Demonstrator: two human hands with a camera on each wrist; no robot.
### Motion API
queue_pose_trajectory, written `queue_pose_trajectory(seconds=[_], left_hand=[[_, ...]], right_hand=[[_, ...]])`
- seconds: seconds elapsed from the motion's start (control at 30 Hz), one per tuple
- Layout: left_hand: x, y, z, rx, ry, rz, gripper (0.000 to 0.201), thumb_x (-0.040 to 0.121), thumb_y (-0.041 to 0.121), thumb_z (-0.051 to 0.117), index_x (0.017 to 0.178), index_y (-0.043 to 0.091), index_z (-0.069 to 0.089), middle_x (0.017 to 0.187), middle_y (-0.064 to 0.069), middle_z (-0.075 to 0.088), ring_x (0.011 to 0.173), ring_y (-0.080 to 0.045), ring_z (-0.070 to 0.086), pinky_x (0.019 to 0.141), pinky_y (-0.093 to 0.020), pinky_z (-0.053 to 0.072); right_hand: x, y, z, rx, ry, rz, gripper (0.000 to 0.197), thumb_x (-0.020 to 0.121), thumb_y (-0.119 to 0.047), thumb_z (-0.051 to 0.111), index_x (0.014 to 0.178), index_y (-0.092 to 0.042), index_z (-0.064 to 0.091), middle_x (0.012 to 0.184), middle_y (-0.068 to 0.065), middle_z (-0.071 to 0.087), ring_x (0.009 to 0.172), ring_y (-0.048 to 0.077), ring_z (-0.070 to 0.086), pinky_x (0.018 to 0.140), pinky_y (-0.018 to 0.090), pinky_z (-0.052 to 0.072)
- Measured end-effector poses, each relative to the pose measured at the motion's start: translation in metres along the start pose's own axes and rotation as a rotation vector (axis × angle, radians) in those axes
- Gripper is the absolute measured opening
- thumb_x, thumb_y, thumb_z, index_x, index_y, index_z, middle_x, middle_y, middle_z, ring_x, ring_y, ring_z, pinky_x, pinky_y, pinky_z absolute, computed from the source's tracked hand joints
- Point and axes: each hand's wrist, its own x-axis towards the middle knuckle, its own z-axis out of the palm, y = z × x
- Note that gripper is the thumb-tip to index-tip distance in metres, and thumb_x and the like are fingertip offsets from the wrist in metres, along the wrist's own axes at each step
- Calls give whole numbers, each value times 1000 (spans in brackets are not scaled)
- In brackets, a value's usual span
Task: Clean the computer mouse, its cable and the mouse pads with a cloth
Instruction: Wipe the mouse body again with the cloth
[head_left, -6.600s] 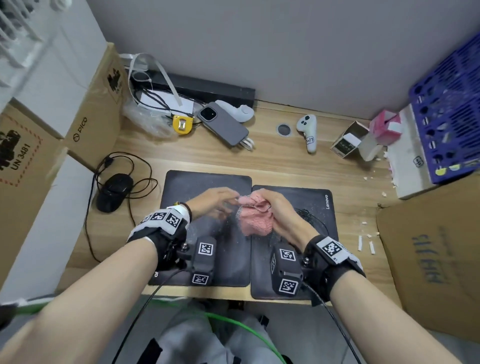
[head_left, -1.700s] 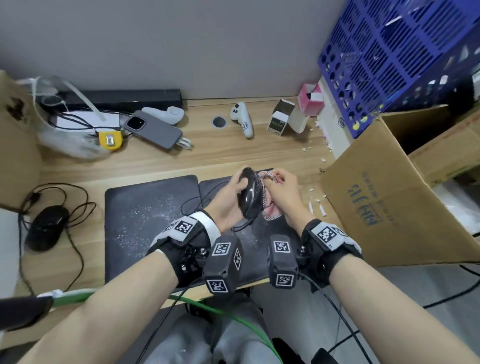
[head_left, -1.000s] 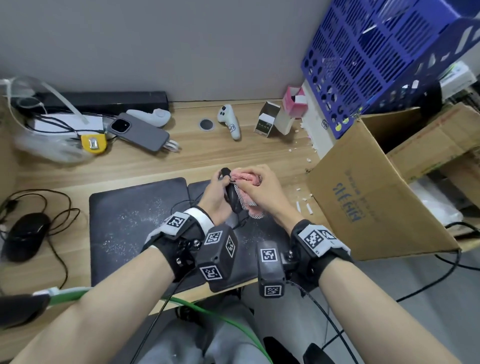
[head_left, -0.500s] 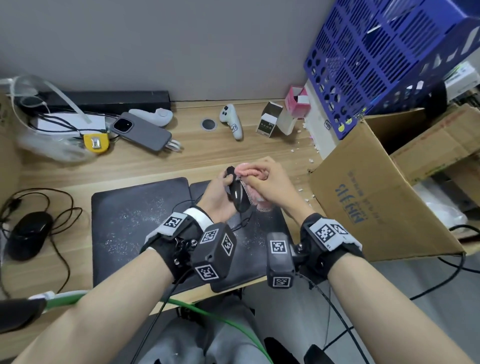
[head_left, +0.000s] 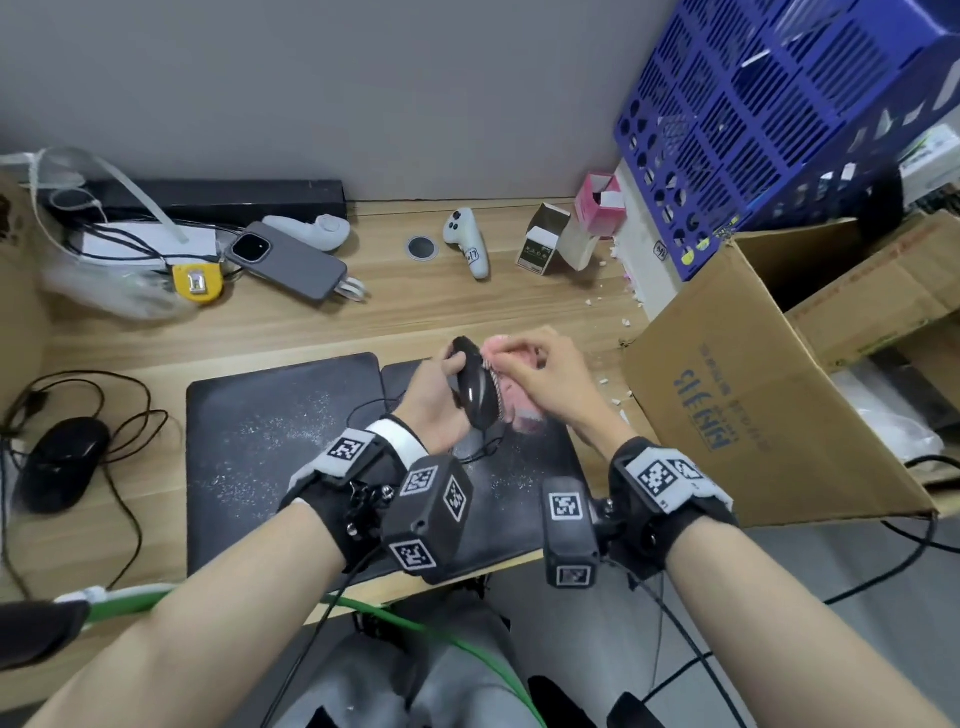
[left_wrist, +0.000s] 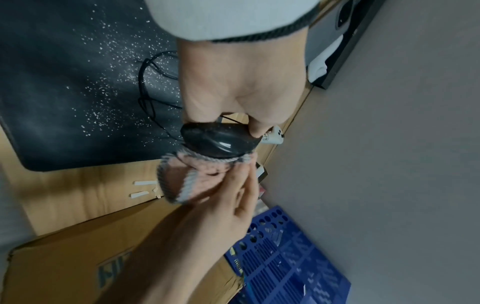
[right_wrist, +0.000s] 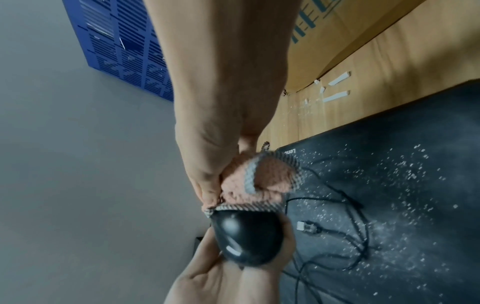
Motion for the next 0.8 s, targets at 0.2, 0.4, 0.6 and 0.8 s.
queue_pose_trajectory(seconds=[0.2, 0.4, 0.6, 0.8], left_hand=[[8, 12, 0, 34, 124, 9, 32, 104, 23, 31, 118, 6, 54, 95, -16, 66, 80, -28, 67, 61, -37, 60], [18, 16, -9, 21, 195, 31, 22, 103, 19, 31, 118, 22, 48, 115, -15, 55, 106, -28, 56, 99, -51, 43], [3, 5, -2, 34, 5, -6, 41, 101, 14, 30, 142, 12, 36, 147, -28, 37, 133, -39, 41, 110, -59, 29], [-4, 11, -2, 68, -21, 28, 31, 104, 18, 29, 130, 12, 44, 130, -26, 50, 106, -35, 56, 94, -49, 46]], right_hand=[[0, -21, 28, 28, -94, -58, 22, 77, -26, 77, 73, -45, 67, 94, -9, 56, 91, -1, 54, 87, 19, 45], [-18, 6, 19, -4, -108, -46, 16, 71, -20, 83, 72, -33, 73, 90, -11, 55, 80, -8, 53, 76, 11, 39], [-3, -5, 5, 124, 107, 48, 6, 82, -19, 72, 87, -21, 72, 105, 1, 60, 96, 10, 57, 83, 22, 46], [0, -15, 18, 111, -17, -3, 8, 81, -24, 73, 82, -31, 73, 96, -9, 68, 89, 1, 64, 78, 18, 51]])
